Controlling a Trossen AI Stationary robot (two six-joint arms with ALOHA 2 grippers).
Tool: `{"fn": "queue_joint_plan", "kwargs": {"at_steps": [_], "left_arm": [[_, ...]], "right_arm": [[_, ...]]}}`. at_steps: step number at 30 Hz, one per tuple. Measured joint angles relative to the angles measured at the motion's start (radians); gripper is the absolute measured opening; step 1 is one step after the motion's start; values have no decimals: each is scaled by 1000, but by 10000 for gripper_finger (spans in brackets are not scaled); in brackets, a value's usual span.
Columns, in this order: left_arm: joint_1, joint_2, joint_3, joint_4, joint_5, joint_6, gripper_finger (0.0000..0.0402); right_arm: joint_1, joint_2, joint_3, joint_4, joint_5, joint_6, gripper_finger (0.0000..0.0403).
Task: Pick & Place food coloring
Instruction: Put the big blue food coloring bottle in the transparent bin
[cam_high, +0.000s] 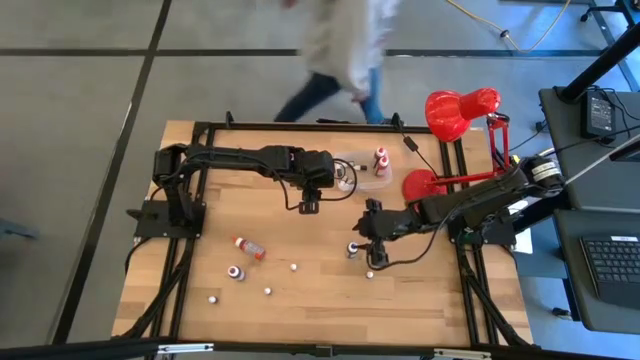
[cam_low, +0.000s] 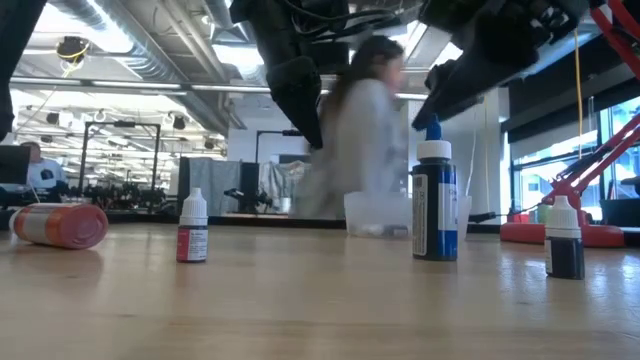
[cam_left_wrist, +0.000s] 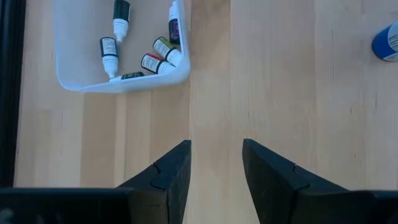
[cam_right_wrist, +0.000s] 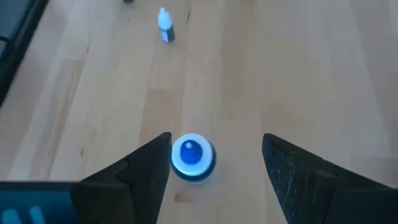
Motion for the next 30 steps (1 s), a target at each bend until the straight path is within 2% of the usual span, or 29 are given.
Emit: {"fn": "queue_joint_plan", "kwargs": {"at_steps": [18, 22, 30], "left_arm": [[0, 0, 0, 0, 3, -1, 141], [0, 0, 0, 1, 3, -1, 141], [0, 0, 0, 3, -6, -1, 141]], "right_arm": [[21, 126, 0, 21, -27, 15, 248], [21, 132, 0, 42, -13, 14, 220], [21, 131, 0, 58, -12, 65, 128]]}}
